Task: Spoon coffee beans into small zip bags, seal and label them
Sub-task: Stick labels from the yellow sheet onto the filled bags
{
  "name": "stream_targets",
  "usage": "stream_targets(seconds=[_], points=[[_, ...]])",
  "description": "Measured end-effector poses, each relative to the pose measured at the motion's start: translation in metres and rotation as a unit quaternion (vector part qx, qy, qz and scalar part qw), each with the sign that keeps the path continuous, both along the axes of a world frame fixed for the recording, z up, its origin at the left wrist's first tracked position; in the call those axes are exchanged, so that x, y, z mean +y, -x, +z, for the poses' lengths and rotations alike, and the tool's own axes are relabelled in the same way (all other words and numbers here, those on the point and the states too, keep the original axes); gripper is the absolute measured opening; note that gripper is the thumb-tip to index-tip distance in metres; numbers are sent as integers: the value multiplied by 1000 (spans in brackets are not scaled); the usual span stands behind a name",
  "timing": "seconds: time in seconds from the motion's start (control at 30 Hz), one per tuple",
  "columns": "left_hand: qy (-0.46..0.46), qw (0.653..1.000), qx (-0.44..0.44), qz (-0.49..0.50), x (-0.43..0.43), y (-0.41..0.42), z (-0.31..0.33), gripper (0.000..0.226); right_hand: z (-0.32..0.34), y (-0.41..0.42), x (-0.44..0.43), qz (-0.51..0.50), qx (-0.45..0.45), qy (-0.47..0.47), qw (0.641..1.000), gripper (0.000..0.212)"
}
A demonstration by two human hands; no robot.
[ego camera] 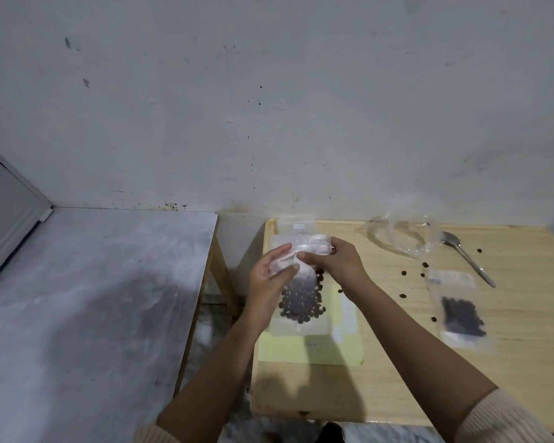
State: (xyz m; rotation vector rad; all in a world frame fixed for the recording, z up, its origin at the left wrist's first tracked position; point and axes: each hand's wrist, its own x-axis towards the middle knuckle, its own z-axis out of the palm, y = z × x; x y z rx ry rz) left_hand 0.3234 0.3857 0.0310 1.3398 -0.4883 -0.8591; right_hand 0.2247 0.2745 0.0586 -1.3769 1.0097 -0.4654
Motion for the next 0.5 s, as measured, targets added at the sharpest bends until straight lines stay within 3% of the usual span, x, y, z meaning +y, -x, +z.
stream_targets(seconds=[0.13, 0.5], points=[[-21, 998, 34, 58, -12, 0, 7, 19, 1, 0, -2, -2, -21, -3, 1000, 33], [-30, 994, 35, 97, -41, 6, 3, 17, -7, 1, -25, -29, -7, 0, 1000, 18]])
